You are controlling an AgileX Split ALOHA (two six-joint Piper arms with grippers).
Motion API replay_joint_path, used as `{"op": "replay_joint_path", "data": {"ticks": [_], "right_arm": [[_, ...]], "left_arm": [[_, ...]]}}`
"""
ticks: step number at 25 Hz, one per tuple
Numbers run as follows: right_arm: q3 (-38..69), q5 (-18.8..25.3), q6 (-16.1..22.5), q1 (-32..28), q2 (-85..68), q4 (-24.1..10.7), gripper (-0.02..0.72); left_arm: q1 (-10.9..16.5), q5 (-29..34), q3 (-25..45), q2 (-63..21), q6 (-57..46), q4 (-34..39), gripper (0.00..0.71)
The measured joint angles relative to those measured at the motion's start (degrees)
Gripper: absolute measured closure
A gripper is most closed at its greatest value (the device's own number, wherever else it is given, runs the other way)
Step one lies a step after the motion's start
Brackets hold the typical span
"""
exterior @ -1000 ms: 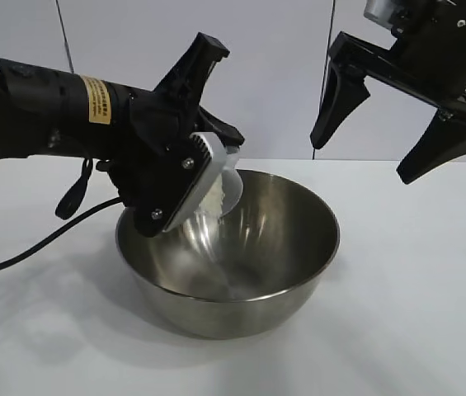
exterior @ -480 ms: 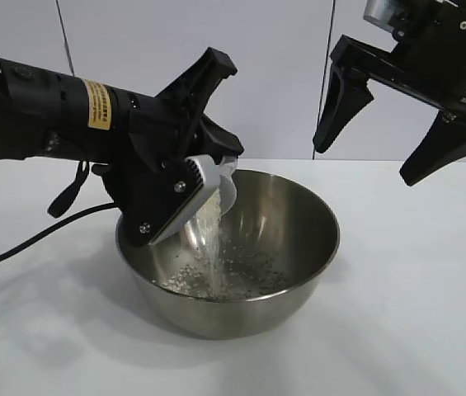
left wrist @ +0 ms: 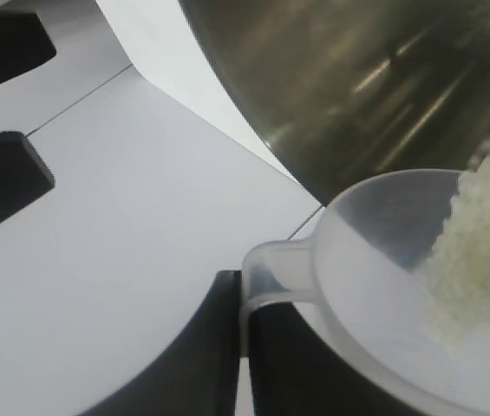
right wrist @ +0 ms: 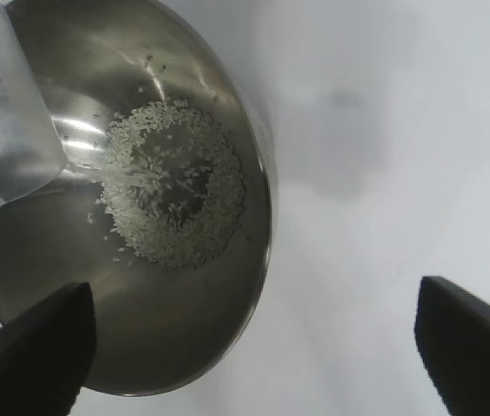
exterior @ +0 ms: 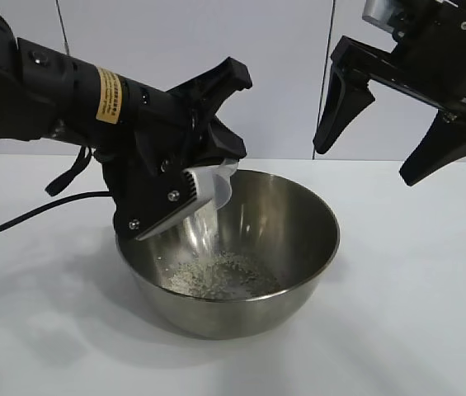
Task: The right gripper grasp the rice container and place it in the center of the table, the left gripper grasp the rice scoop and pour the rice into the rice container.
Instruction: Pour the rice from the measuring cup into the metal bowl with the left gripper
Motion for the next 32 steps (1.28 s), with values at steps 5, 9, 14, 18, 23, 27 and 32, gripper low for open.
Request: {"op": "replay_joint_path", "data": {"ticks": [5, 9, 14, 18, 23, 27, 32], "right_arm": [[0.0, 0.0, -0.4, 0.0, 0.0, -0.1, 0.009], [0.0, 0.0, -0.4, 0.0, 0.0, -0.1, 0.009], [0.0, 0.0, -0.4, 0.0, 0.0, -0.1, 0.009], [0.0, 0.0, -0.4, 0.0, 0.0, -0.1, 0.009], [0.0, 0.0, -0.4, 0.0, 0.0, -0.1, 0.009], [0.0, 0.0, -0.4, 0.0, 0.0, -0.1, 0.009], [0.0, 0.0, -0.4, 0.0, 0.0, -0.1, 0.009]], "left_arm": [[0.0, 0.5, 0.0, 0.0, -0.1, 1.4, 0.698], [0.0, 0.7, 0.0, 0.0, -0.1, 1.5, 0.698], [0.0, 0.7, 0.0, 0.0, -0.1, 1.5, 0.698], [0.0, 0.7, 0.0, 0.0, -0.1, 1.7, 0.698], [0.0, 0.7, 0.0, 0.0, -0.1, 4.2, 0.698], [0.0, 0.7, 0.0, -0.3, -0.1, 5.1, 0.698], [0.0, -0.4, 0.0, -0.9, -4.9, 5.1, 0.698]]}}
